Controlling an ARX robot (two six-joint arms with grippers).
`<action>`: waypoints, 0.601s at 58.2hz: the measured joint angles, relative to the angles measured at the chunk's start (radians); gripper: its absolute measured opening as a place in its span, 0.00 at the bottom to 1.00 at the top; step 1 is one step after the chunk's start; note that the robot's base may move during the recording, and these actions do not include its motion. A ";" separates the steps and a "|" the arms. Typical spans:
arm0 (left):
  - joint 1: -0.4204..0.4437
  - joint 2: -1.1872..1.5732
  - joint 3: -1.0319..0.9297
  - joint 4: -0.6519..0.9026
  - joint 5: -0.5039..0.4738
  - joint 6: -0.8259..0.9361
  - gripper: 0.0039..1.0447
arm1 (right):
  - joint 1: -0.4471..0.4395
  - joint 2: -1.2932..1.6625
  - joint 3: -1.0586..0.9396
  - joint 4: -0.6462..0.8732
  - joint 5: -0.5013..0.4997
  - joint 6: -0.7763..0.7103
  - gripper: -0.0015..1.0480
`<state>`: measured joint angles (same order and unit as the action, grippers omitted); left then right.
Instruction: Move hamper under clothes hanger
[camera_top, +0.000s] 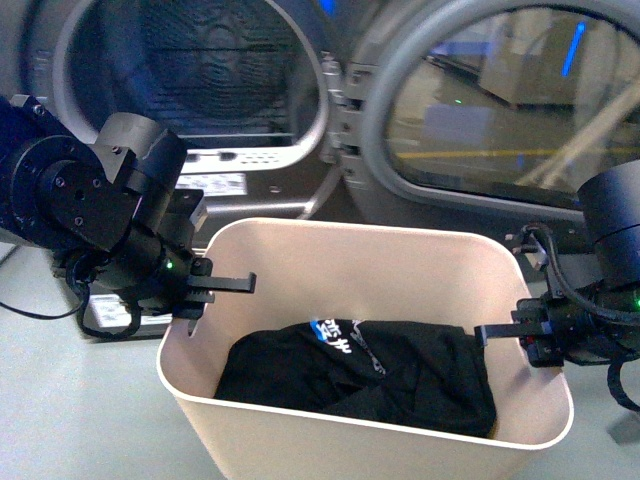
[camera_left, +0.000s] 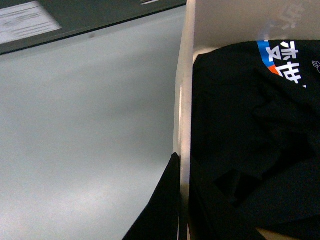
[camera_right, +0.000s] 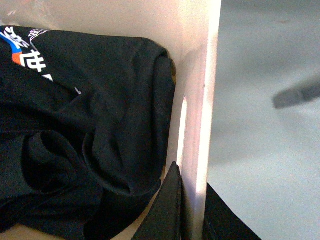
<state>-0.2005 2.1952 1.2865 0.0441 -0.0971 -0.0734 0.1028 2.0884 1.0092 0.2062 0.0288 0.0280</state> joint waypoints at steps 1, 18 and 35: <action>-0.003 0.000 0.000 0.000 0.000 0.000 0.04 | -0.004 0.000 0.000 0.000 0.000 0.000 0.03; -0.003 -0.006 -0.001 0.002 -0.005 0.000 0.04 | -0.002 -0.002 -0.001 0.000 -0.005 -0.004 0.03; 0.000 -0.006 -0.001 0.002 -0.003 0.000 0.04 | 0.002 -0.005 -0.003 0.000 -0.001 -0.004 0.03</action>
<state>-0.2008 2.1895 1.2858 0.0456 -0.1001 -0.0734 0.1043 2.0830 1.0065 0.2062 0.0280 0.0242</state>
